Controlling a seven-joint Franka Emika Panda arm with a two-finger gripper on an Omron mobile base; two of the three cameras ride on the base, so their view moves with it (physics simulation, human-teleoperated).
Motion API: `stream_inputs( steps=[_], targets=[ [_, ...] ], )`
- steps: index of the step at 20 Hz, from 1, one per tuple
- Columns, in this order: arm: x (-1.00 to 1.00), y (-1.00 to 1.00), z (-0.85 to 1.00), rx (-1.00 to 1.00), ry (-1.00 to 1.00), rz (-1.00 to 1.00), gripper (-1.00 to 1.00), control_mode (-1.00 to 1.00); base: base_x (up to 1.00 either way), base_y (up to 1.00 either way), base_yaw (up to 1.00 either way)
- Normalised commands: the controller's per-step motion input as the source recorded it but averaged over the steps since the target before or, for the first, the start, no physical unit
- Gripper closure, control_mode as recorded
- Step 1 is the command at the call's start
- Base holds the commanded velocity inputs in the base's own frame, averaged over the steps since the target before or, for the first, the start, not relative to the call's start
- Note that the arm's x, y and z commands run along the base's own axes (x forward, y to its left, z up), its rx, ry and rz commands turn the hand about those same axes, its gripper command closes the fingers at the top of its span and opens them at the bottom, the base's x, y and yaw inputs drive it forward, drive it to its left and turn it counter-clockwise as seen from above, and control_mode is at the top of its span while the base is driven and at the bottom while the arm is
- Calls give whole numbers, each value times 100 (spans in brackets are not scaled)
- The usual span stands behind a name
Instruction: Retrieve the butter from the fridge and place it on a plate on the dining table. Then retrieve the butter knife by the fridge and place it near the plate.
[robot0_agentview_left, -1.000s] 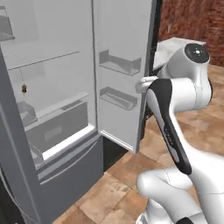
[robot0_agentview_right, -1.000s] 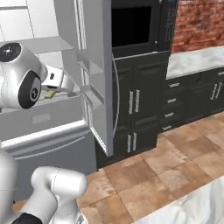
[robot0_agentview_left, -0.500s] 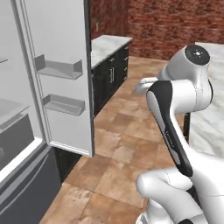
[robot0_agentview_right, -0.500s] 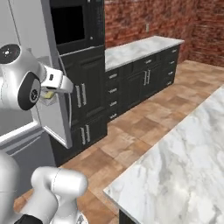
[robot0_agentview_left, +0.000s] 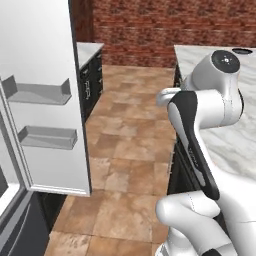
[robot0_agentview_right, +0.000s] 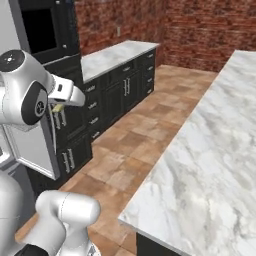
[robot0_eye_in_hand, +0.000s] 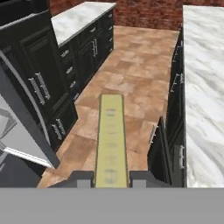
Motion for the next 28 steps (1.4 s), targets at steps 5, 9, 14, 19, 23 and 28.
stream_inputs(
  steps=[5, 9, 14, 19, 23, 28],
  targets=[
    [0, 0, 0, 0, 0, 0, 100, 100, 52, 1, -35],
    [0, 0, 0, 0, 0, 0, 100, 100, 54, 1, -31],
    [0, 0, 0, 0, 0, 0, 100, 100, 82, 2, -30],
    [0, 0, 0, 0, 0, 0, 100, 100, 100, 0, -32],
    [0, 0, 0, 0, 0, 0, 100, 100, 100, 0, -34],
    [0, 0, 0, 0, 0, 0, 100, 100, 95, 0, -18]
  ],
)
